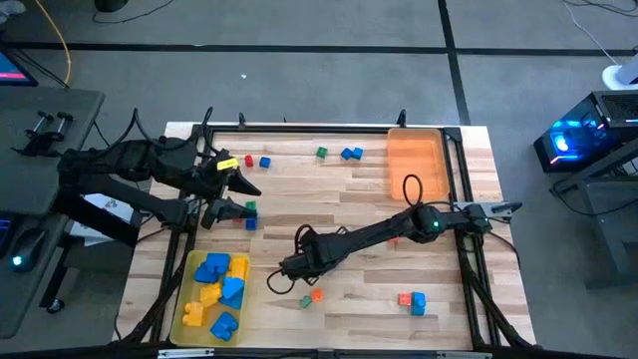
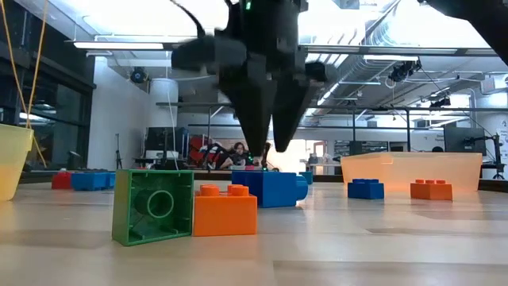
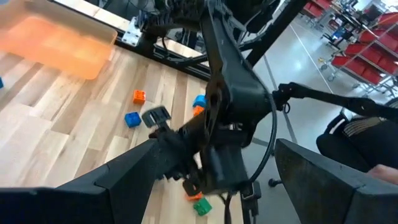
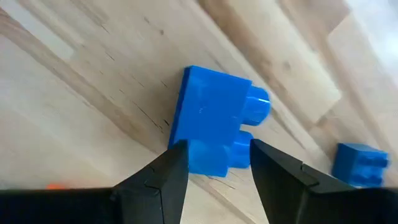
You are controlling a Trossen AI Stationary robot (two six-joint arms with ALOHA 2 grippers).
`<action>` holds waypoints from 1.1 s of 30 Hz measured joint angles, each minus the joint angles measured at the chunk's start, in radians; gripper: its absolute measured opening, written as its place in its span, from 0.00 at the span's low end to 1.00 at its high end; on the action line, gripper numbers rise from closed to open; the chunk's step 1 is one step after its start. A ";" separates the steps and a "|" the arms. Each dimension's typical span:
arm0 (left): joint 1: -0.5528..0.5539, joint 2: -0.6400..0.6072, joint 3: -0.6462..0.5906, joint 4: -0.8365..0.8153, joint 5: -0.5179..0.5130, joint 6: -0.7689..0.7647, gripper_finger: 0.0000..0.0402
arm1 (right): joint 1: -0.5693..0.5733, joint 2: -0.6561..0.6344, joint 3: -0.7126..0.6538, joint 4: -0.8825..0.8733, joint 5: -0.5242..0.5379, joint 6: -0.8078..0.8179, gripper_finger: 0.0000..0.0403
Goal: Sort blocks by size
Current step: Put the large blue game piece into the yellow bin
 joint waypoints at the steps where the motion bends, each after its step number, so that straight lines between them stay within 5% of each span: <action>1: -0.004 0.000 0.000 -0.001 0.000 0.000 0.76 | 0.003 -0.012 0.000 0.000 0.003 -0.001 0.41; 8: -0.037 0.000 0.000 -0.016 0.000 0.000 0.76 | 0.015 -0.051 0.002 -0.035 0.029 0.001 0.43; 19: -0.092 0.007 0.000 -0.019 -0.001 0.000 0.76 | 0.001 -0.102 -0.006 -0.012 0.019 0.047 0.63; 33: -0.177 0.007 -0.109 -0.005 -0.047 -0.078 0.76 | -0.053 -0.098 -0.228 0.163 -0.108 0.099 0.65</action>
